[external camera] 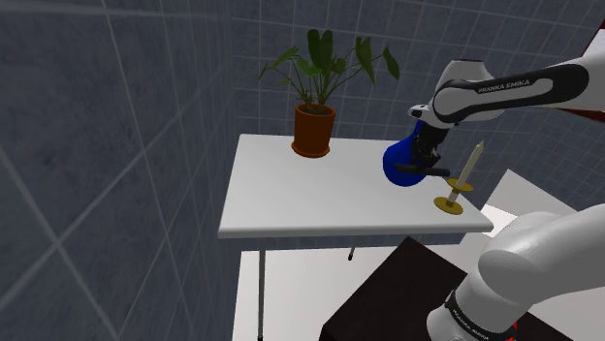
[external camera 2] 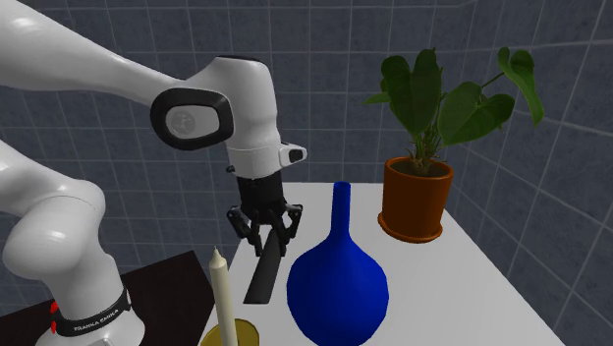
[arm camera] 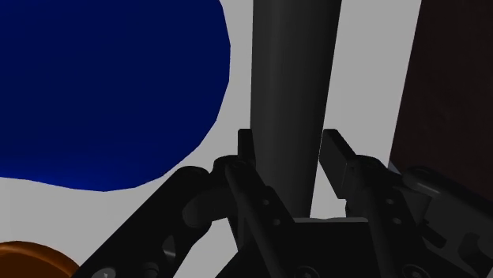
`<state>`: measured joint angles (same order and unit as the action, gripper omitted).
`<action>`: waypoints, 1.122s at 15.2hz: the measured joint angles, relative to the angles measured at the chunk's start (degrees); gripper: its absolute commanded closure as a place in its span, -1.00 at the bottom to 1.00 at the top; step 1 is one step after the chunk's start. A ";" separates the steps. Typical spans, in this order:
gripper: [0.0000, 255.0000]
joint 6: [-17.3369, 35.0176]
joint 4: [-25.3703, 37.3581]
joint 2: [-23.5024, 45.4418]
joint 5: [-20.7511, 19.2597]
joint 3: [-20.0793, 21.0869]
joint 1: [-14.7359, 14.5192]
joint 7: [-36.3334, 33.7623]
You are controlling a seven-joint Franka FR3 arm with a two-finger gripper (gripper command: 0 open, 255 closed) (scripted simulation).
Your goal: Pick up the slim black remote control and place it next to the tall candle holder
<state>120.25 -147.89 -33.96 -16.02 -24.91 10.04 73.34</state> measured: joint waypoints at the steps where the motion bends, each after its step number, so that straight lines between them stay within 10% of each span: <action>1: 1.00 0.87 -0.70 0.14 -0.21 -0.26 0.13 0.09; 17: 1.00 16.10 -7.94 2.76 -1.66 -3.43 -0.36 -0.20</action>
<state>136.35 -155.84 -31.19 -17.68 -28.34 9.68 73.14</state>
